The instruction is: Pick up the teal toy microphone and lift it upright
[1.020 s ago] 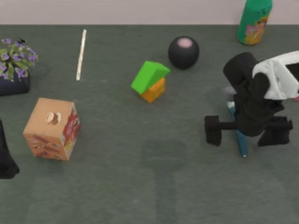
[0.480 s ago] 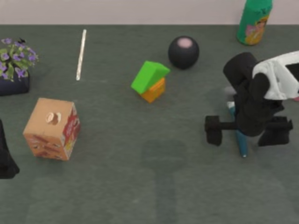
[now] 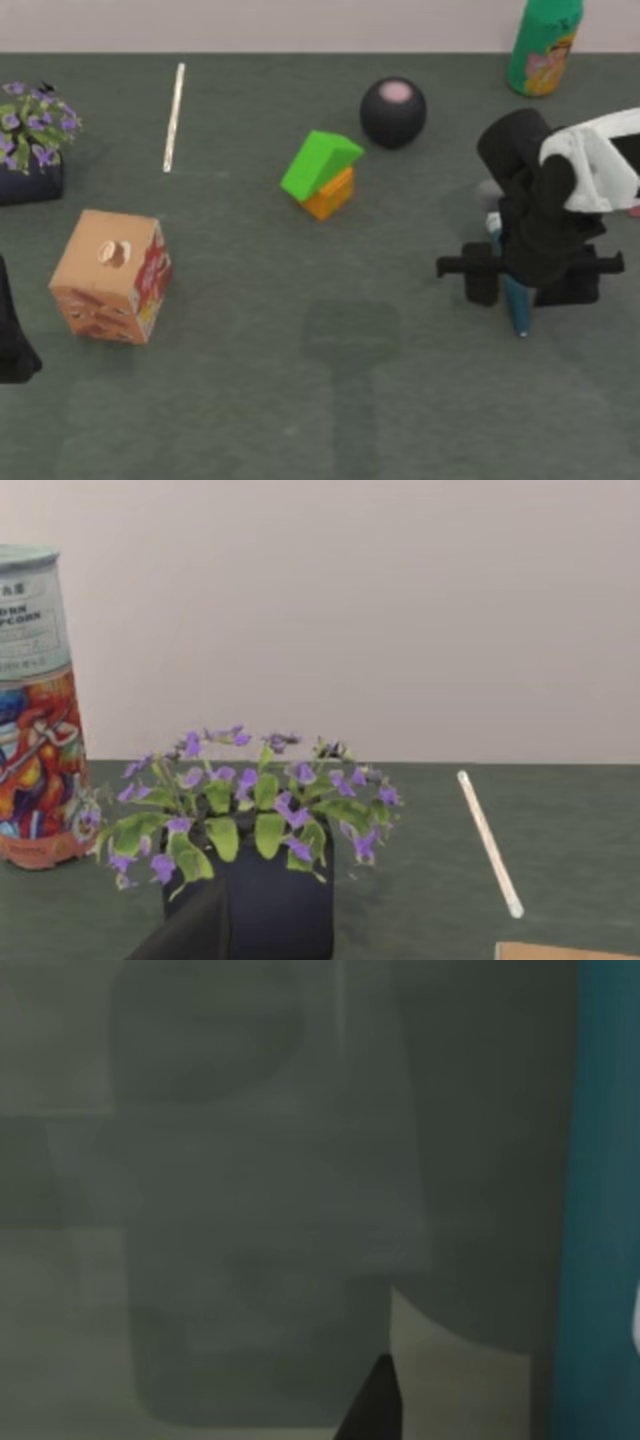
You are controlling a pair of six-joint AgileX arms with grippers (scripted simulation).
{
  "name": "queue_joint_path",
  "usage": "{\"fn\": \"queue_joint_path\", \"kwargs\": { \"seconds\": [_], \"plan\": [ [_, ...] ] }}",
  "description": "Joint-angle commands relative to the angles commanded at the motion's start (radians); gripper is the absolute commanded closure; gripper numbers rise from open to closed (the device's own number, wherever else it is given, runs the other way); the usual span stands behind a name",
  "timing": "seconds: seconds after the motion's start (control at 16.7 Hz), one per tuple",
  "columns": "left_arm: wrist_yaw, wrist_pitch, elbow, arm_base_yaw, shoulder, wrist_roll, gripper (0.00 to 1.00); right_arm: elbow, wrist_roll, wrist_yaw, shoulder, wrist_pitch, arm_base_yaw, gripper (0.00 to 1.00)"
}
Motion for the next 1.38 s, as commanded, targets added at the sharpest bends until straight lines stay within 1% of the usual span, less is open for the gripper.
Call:
{"fn": "queue_joint_path", "kwargs": {
  "seconds": [0.36,0.42,0.54,0.66,0.78,0.96,1.38],
  "plan": [
    [0.000,0.000,0.000,0.000,0.000,0.000,0.00,0.000,0.000,0.000,0.000,0.000,0.000,1.00],
    [0.000,0.000,0.000,0.000,0.000,0.000,0.00,0.023,-0.012,0.020,-0.063,-0.032,0.003,1.00],
    [0.000,0.000,0.000,0.000,0.000,0.000,0.00,0.021,-0.016,0.016,-0.065,-0.020,0.004,1.00],
    [0.000,0.000,0.000,0.000,0.000,0.000,0.00,0.011,-0.032,-0.003,-0.071,0.030,0.006,1.00],
    [0.000,0.000,0.000,0.000,0.000,0.000,0.00,-0.009,-0.056,-0.034,-0.086,0.120,0.008,1.00],
    [0.000,0.000,0.000,0.000,0.000,0.000,0.00,-0.062,-0.109,-0.099,-0.124,0.332,0.009,1.00],
    [0.000,0.000,0.000,0.000,0.000,0.000,0.00,-0.250,-0.266,-0.290,-0.264,1.014,0.004,1.00]
  ]
}}
